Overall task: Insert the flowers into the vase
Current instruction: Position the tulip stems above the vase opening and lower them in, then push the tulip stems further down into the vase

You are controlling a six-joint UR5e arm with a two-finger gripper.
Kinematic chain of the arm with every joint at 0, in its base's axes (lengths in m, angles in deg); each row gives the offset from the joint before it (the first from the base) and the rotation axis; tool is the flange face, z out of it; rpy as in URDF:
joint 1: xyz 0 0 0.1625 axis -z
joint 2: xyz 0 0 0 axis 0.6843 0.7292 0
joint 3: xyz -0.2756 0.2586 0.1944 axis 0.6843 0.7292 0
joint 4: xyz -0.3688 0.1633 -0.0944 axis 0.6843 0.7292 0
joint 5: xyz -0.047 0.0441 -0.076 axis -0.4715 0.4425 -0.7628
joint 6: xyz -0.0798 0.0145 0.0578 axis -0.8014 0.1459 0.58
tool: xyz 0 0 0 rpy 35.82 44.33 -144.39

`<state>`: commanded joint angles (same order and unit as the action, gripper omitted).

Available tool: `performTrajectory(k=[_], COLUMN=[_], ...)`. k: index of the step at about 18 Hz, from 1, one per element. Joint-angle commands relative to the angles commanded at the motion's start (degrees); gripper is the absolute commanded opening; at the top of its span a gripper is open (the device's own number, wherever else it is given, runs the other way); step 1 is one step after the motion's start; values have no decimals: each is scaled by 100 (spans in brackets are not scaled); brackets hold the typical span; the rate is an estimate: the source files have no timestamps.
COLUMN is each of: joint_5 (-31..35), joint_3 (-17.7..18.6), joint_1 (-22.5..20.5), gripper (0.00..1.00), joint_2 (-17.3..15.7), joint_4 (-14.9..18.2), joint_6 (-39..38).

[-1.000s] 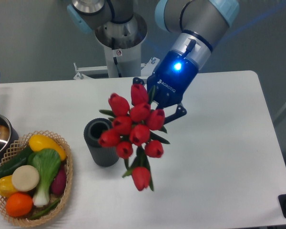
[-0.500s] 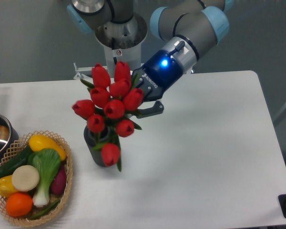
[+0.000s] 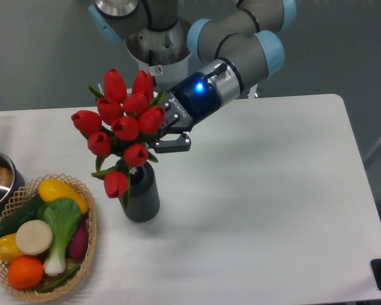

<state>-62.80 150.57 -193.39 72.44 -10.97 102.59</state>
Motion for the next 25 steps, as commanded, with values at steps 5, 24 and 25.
performTrajectory(k=[5,24,25], joint_5=[35,123,123], joint_3=[52,677,694], joint_1=[9,18,9], gripper=[0,13,15], joint_2=[53,721,721], joint_4=[9,0,0], joint_6=[27,871,871])
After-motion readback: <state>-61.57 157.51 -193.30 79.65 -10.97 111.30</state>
